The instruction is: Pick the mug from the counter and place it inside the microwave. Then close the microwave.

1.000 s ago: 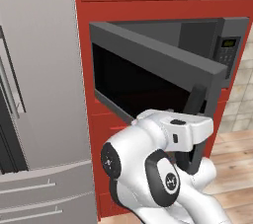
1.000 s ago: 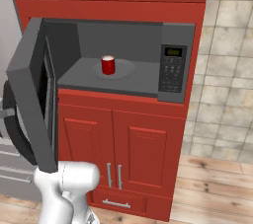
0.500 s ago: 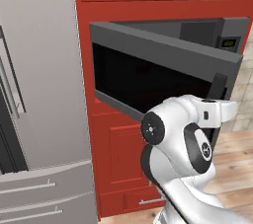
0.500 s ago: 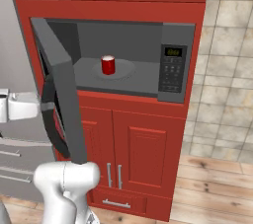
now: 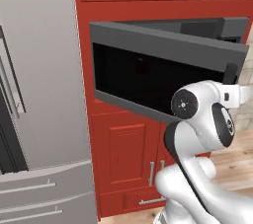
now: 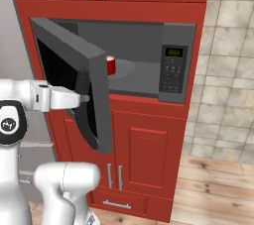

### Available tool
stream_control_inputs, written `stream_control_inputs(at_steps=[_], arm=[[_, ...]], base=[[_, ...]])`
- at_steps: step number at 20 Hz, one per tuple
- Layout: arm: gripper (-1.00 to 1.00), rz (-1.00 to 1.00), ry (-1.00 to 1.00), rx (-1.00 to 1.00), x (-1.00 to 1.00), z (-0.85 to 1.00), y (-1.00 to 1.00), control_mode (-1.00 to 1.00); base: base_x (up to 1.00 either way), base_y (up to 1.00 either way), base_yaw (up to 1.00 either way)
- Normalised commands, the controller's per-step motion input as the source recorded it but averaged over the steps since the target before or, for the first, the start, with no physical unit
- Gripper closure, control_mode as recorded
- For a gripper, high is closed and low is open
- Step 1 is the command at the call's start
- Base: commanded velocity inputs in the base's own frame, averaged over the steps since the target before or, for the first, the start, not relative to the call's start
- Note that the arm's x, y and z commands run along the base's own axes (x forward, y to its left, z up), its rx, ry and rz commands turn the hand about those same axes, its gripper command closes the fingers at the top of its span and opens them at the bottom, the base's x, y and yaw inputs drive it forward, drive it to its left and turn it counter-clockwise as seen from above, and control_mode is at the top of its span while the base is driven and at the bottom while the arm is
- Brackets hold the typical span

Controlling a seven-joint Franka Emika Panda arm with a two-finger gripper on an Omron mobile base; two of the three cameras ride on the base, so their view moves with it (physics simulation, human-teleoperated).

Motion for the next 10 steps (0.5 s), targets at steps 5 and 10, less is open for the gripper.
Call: stream_control_inputs(at_steps=[5, 10], arm=[[-1.00, 0.08, 0.00, 0.00, 0.66, 0.00, -0.51, -1.00], [-1.00, 0.09, 0.00, 0.00, 0.71, 0.00, -0.48, -1.00]], base=[[0.00, 0.00, 0.00], [0.00, 0.00, 0.00]])
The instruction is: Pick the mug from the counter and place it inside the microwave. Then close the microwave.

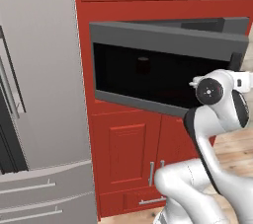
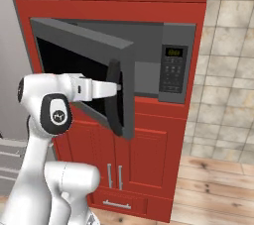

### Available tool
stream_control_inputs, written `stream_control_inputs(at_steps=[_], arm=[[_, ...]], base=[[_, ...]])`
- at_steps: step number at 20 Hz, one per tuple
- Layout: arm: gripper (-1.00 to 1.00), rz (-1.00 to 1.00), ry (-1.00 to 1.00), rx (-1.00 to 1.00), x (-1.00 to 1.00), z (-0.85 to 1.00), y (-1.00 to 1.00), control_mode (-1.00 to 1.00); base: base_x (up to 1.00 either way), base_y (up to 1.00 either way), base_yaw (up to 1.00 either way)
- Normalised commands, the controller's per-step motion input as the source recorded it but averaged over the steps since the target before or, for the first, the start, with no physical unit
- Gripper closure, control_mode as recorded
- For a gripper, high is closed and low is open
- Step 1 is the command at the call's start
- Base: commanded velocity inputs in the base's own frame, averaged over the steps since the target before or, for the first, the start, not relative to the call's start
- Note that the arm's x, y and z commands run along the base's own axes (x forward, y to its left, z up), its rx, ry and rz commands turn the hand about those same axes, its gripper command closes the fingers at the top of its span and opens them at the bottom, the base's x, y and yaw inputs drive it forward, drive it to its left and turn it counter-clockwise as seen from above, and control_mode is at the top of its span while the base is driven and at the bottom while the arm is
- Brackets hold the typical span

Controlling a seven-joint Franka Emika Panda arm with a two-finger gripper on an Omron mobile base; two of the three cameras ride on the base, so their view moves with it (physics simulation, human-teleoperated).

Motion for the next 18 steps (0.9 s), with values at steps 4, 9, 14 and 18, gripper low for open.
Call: stream_control_inputs(at_steps=[4, 9, 14, 18], arm=[[-1.00, 0.10, 0.00, 0.00, 0.60, 0.00, -0.41, -1.00], [-1.00, 0.10, 0.00, 0.00, 0.53, 0.00, -0.33, -1.00], [-1.00, 0.09, 0.00, 0.00, 0.35, 0.00, -0.20, -1.00], [-1.00, 0.09, 0.00, 0.00, 0.35, 0.00, -0.13, -1.00]], base=[[0.00, 0.00, 0.00], [0.00, 0.00, 0.00], [0.00, 0.00, 0.00], [0.00, 0.00, 0.00]])
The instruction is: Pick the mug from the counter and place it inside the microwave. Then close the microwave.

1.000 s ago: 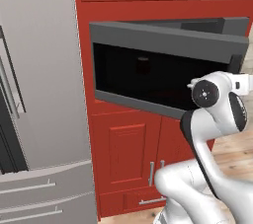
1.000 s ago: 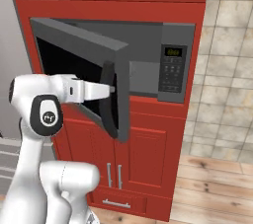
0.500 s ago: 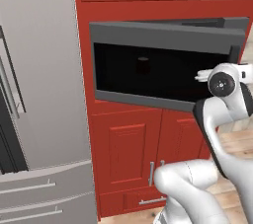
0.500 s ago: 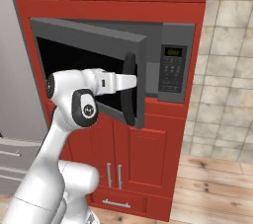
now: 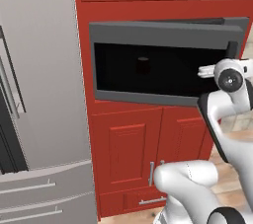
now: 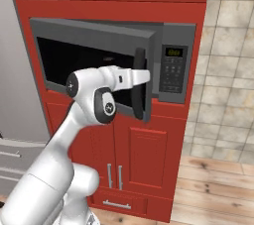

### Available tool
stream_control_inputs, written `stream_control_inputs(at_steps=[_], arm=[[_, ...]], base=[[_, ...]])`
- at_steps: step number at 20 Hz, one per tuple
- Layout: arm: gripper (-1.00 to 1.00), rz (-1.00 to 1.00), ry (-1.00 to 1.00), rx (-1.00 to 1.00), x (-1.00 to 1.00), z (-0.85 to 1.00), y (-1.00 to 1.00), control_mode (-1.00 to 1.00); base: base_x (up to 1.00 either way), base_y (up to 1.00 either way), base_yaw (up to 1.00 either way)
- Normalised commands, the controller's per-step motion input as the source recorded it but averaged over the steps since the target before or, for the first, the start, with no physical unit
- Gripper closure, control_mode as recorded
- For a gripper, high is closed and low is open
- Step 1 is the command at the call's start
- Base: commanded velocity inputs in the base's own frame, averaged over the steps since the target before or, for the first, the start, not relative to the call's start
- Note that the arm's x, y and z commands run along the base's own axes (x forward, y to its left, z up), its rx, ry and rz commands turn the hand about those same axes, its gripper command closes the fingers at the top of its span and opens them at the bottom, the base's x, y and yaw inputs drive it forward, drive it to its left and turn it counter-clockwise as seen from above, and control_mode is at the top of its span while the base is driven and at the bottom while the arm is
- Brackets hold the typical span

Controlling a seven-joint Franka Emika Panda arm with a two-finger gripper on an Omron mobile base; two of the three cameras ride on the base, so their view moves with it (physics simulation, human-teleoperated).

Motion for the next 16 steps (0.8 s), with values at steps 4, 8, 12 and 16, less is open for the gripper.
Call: stream_control_inputs(at_steps=[4, 8, 12, 16], arm=[[-1.00, 0.07, 0.01, 0.00, 0.46, 0.00, -0.12, -1.00], [-1.00, 0.07, 0.02, 0.00, 0.47, 0.00, -0.09, -1.00], [-1.00, 0.07, 0.03, 0.00, 0.45, 0.00, -0.08, -1.00], [-1.00, 0.07, 0.05, 0.00, 0.53, 0.00, -0.08, -1.00]], base=[[0.00, 0.00, 0.00], [0.00, 0.00, 0.00], [0.00, 0.00, 0.00], [0.00, 0.00, 0.00]])
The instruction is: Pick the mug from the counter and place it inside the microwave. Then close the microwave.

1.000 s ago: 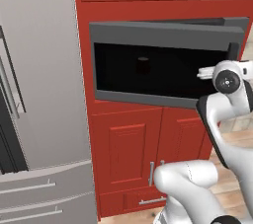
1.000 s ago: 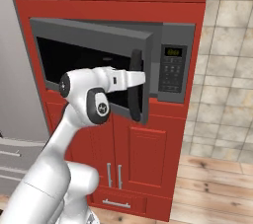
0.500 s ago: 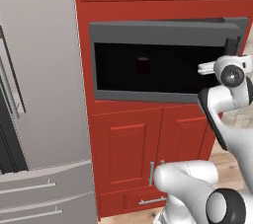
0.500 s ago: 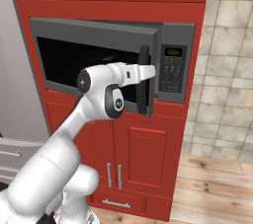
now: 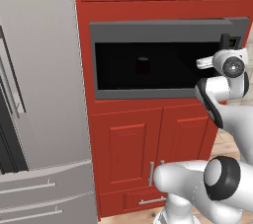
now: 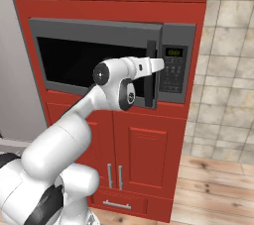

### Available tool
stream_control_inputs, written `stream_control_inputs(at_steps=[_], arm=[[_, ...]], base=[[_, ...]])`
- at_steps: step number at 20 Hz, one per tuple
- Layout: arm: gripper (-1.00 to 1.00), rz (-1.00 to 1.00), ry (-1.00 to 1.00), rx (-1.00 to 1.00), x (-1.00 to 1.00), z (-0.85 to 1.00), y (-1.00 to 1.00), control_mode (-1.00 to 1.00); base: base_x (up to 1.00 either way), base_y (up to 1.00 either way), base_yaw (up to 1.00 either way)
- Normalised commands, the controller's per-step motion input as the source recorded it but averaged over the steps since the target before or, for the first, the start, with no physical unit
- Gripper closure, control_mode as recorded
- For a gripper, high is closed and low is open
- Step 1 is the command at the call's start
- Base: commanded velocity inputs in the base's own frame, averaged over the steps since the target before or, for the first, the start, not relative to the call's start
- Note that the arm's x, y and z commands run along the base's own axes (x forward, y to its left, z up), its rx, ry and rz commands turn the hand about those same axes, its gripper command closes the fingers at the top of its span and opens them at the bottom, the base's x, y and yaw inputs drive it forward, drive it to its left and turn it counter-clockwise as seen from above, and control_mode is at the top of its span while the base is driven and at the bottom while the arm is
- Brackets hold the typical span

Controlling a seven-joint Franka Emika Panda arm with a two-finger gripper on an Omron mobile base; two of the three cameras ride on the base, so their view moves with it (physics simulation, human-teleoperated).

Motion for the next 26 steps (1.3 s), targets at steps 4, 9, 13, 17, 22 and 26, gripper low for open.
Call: stream_control_inputs(at_steps=[4, 9, 13, 17, 22, 26], arm=[[-1.00, 0.07, 0.06, 0.00, 0.62, 0.00, -0.06, -1.00], [-1.00, 0.06, 0.07, 0.00, 0.55, 0.01, -0.03, -1.00], [-1.00, 0.05, 0.05, 0.00, 0.44, 0.02, -0.02, -1.00], [-1.00, 0.04, 0.05, 0.00, 0.45, 0.00, 0.00, -1.00], [-1.00, 0.03, 0.00, 0.00, 0.40, 0.00, 0.00, -1.00], [-1.00, 0.01, 0.00, 0.00, 0.41, 0.00, 0.00, -1.00]], base=[[0.00, 0.00, 0.00], [0.00, 0.00, 0.00], [0.00, 0.00, 0.00], [0.00, 0.00, 0.00], [0.00, 0.00, 0.00], [0.00, 0.00, 0.00]])
